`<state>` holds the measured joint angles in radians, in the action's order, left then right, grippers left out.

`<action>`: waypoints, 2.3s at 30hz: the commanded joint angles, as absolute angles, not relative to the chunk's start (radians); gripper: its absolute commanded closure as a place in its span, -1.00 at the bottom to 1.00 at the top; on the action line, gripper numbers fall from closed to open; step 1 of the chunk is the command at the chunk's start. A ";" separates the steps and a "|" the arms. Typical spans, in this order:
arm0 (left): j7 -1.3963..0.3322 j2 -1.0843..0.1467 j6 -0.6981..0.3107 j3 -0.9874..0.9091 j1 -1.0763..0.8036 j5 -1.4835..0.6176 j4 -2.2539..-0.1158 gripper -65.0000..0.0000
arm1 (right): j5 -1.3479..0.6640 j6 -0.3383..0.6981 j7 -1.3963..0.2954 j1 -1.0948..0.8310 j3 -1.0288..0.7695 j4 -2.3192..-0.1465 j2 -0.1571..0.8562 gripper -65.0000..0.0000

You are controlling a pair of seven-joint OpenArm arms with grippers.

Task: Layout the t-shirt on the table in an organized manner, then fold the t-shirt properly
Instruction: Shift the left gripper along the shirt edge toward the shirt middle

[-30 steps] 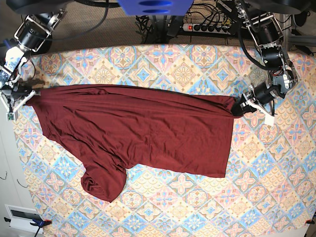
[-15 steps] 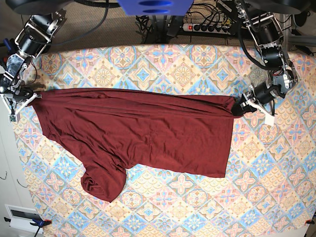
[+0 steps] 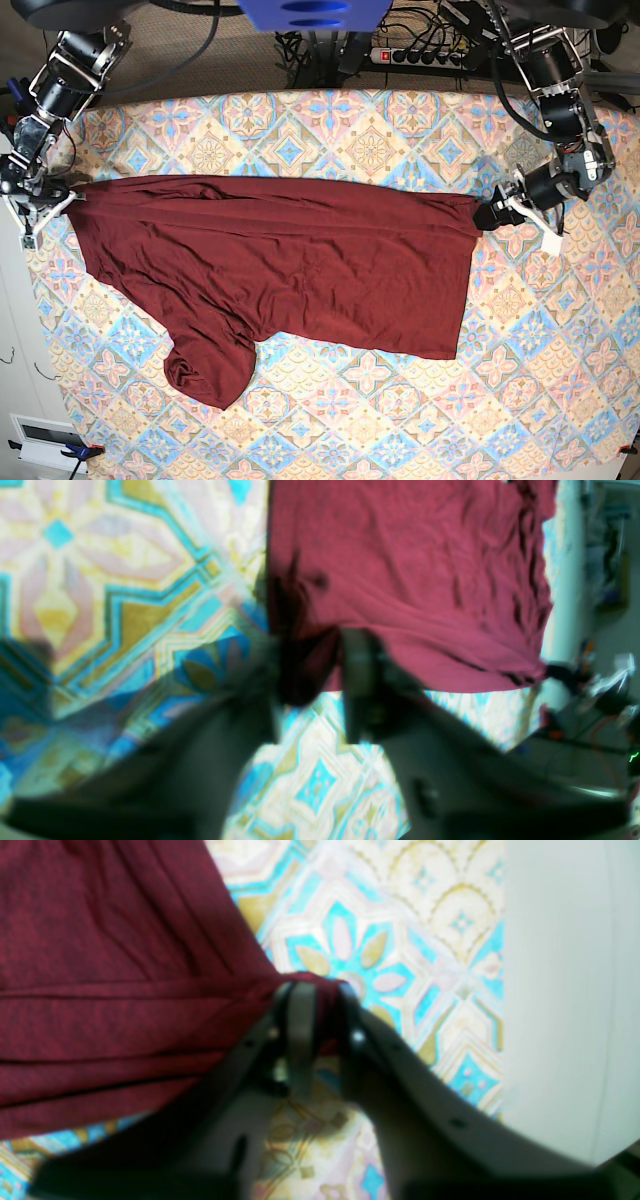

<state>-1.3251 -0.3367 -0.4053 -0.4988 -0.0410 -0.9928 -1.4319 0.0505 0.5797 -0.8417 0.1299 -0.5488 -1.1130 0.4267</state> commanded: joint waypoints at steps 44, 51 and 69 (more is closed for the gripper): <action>-1.208 -0.022 -0.332 -0.510 -0.110 -0.725 -1.573 -0.32 | 0.035 0.582 -0.835 0.108 -0.516 -1.305 0.447 0.41; -1.191 0.065 -0.286 -0.613 -0.116 -0.731 -1.572 -0.32 | 0.035 0.582 -0.835 0.108 -0.516 -1.305 0.447 0.41; -1.228 0.108 -0.283 -0.857 -0.101 -0.848 -1.561 -0.32 | 0.035 0.582 -0.835 0.108 -0.516 -1.305 0.447 0.41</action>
<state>-1.2312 0.1116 -0.2794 -0.8574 -0.1066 -0.8299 -1.5543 0.0414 0.5861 -0.8505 0.0910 -0.5102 -1.2892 0.4194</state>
